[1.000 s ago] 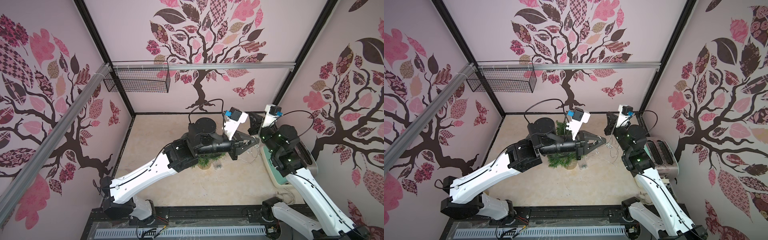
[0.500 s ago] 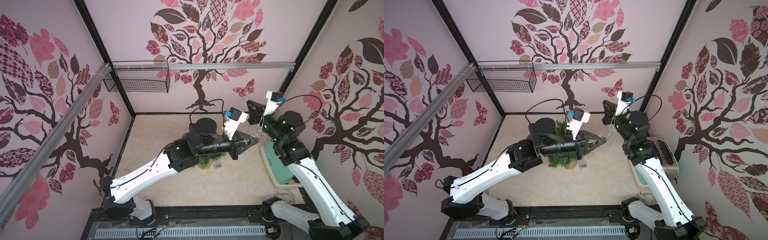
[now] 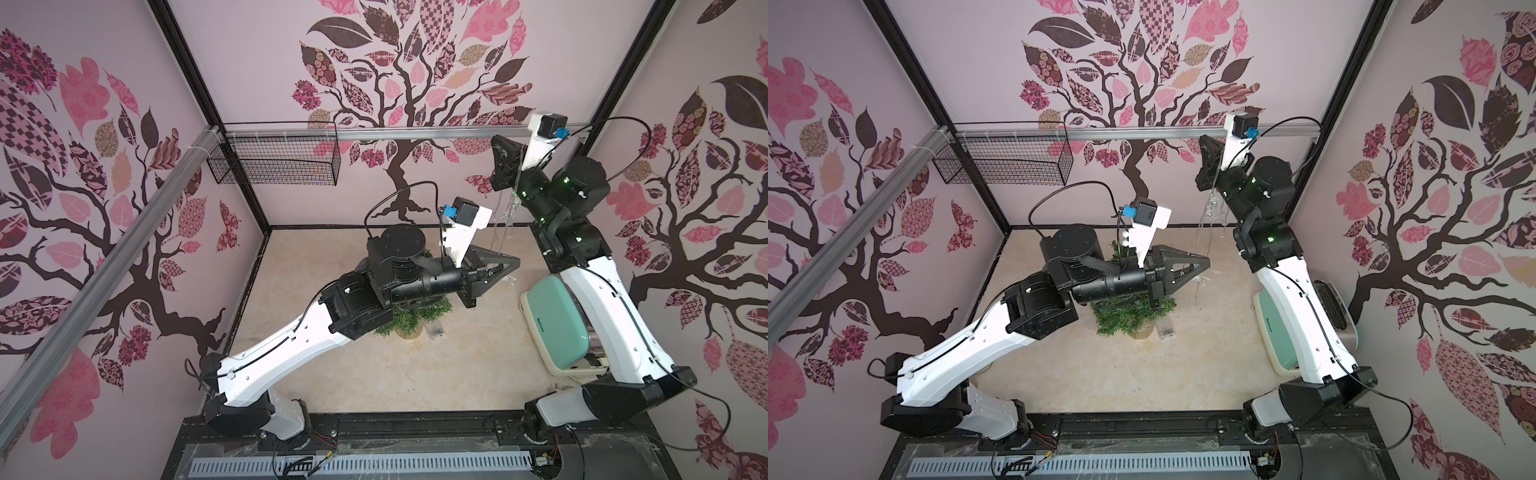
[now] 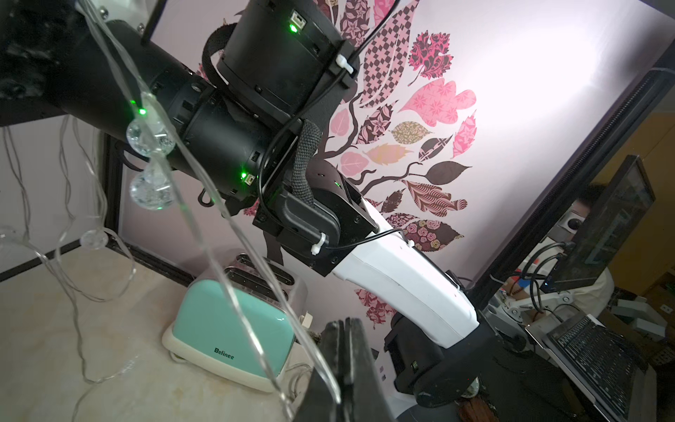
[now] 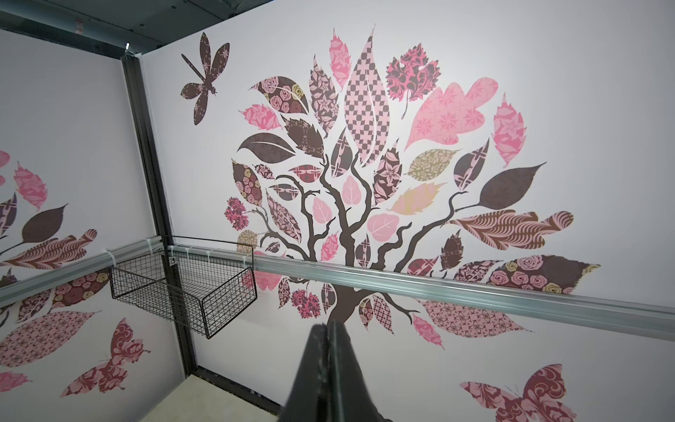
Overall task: Remove string lights from the small christmas tree
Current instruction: Place the light string at the center of the board.
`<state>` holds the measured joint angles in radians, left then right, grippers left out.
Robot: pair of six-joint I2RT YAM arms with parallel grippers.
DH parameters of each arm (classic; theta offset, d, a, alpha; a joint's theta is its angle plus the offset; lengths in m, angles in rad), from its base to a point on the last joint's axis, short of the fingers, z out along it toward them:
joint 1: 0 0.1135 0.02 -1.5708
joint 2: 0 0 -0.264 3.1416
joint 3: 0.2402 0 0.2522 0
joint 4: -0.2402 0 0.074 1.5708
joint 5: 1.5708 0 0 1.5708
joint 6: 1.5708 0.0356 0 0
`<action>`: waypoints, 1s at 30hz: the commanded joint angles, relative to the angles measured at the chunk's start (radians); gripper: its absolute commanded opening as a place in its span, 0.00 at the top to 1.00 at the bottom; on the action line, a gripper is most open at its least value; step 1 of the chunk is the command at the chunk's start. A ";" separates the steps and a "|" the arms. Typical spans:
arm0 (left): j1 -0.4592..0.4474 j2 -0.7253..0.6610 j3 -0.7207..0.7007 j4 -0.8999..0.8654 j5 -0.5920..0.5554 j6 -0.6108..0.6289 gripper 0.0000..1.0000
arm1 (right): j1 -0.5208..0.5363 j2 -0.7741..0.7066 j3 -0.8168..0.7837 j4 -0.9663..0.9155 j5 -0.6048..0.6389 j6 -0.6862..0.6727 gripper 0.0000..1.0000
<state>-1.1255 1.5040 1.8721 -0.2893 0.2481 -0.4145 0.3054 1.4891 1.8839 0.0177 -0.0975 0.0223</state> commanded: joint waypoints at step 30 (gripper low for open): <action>0.003 0.118 -0.034 -0.093 -0.139 0.029 1.00 | -0.027 -0.429 -1.085 0.049 0.030 0.435 0.76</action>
<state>-1.1313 1.5959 1.8172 -0.3519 0.1802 -0.3782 0.2836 1.0996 0.8345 0.0319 -0.0307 0.3695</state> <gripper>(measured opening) 0.043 0.202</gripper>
